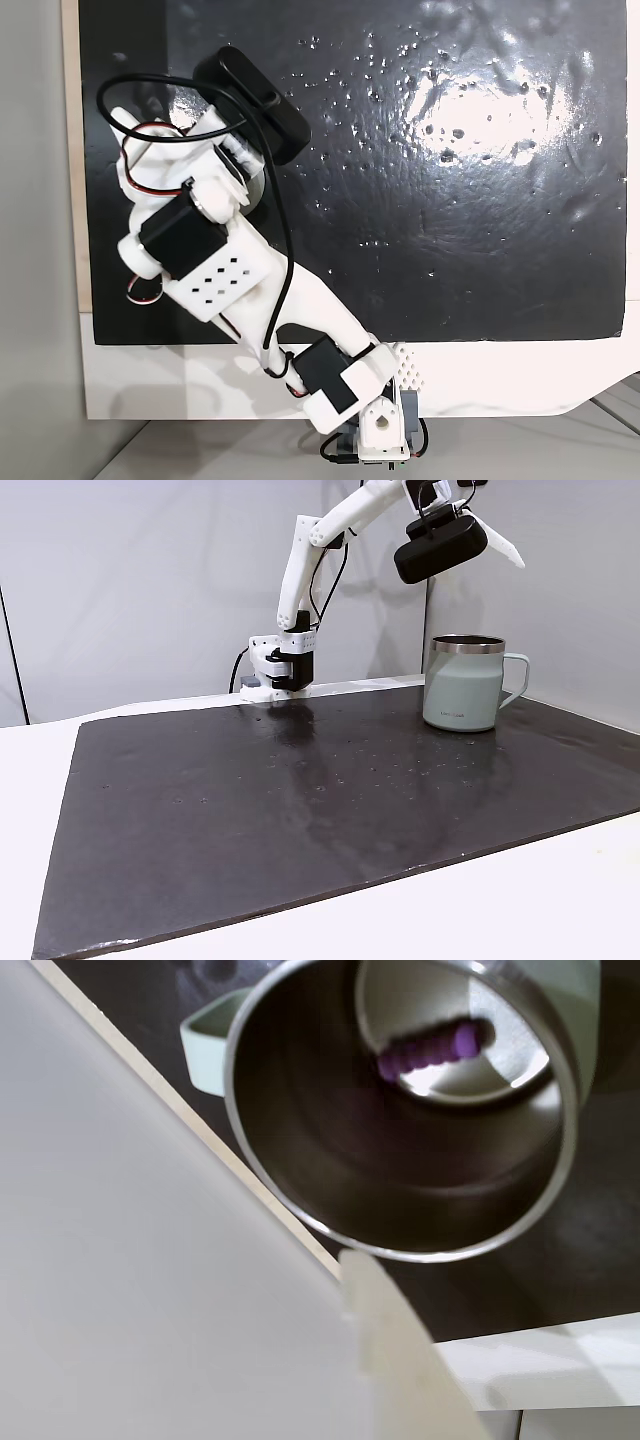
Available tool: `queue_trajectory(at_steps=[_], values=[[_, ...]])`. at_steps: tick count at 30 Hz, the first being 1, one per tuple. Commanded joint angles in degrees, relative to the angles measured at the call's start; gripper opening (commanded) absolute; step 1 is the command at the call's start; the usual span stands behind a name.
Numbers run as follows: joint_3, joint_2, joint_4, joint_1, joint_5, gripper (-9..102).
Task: Grasp a pengrip and put it in the cup.
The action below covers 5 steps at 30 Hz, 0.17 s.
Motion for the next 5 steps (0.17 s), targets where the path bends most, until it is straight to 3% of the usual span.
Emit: queue_trajectory(at_steps=[1,5], values=[[-0.88,2.72,0.00,-0.35,-0.70,38],[-0.79,2.90,0.00,-0.26,-0.70,38]])
